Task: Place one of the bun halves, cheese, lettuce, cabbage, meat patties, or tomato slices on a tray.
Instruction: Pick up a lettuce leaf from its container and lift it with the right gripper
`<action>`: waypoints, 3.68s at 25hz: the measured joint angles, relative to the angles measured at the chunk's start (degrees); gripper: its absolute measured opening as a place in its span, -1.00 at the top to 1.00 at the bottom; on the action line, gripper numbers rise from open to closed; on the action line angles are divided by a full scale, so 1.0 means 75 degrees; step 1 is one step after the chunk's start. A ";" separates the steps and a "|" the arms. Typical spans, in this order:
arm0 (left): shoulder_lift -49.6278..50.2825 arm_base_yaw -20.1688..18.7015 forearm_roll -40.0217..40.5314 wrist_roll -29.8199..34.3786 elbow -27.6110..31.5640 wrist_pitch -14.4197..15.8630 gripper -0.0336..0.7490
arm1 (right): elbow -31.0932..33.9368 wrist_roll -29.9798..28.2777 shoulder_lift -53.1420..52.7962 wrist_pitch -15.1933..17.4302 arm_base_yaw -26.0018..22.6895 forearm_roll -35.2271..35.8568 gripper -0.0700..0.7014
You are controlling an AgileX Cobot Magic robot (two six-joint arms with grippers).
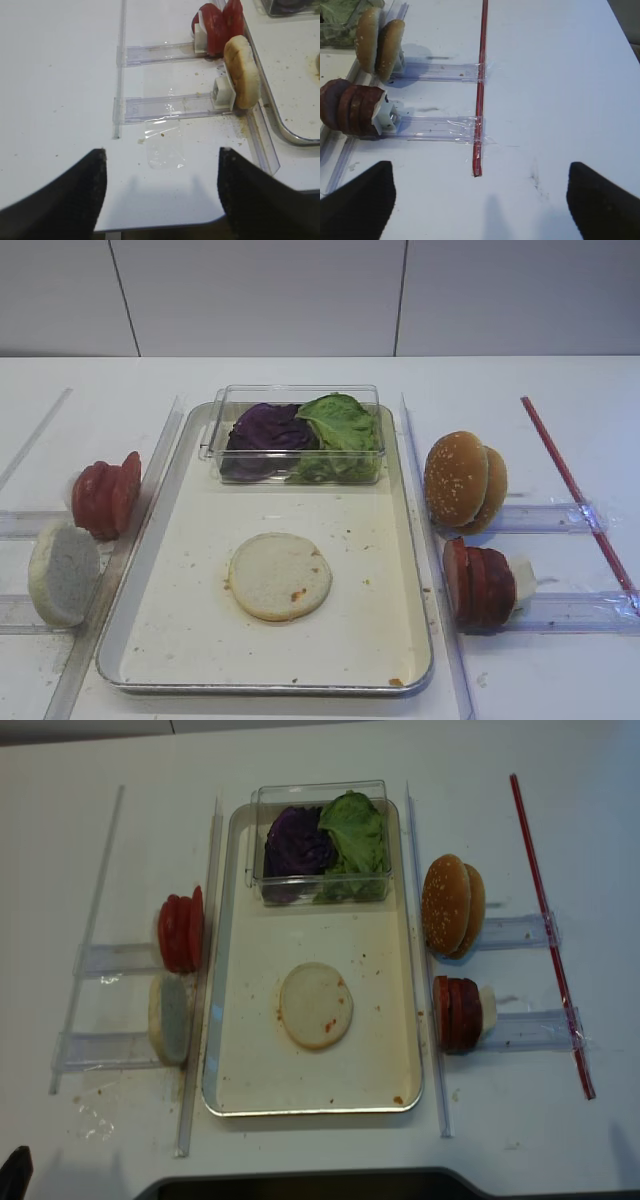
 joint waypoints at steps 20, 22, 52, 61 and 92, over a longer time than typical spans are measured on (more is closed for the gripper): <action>0.0000 0.0000 0.0000 0.0000 0.0000 0.0000 -0.20 | 0.0000 -0.0020 0.0000 0.0000 0.0000 0.0000 -0.98; 0.0000 0.0000 0.0000 0.0000 0.0000 0.0000 -0.20 | 0.0000 -0.0147 0.0000 0.0000 0.0000 0.0000 -0.98; 0.0000 0.0000 0.0000 0.0000 0.0000 0.0000 -0.20 | -0.3352 -0.0646 0.5016 0.0994 0.0000 0.1212 -0.91; 0.0000 0.0000 0.0000 0.0000 0.0000 0.0000 -0.20 | -0.3453 -0.0646 0.6459 0.0980 0.0000 0.2106 -0.91; 0.0000 0.0000 0.0000 0.0000 0.0000 0.0000 -0.20 | -0.5449 -0.0874 0.7950 0.0932 0.0000 0.2843 -0.78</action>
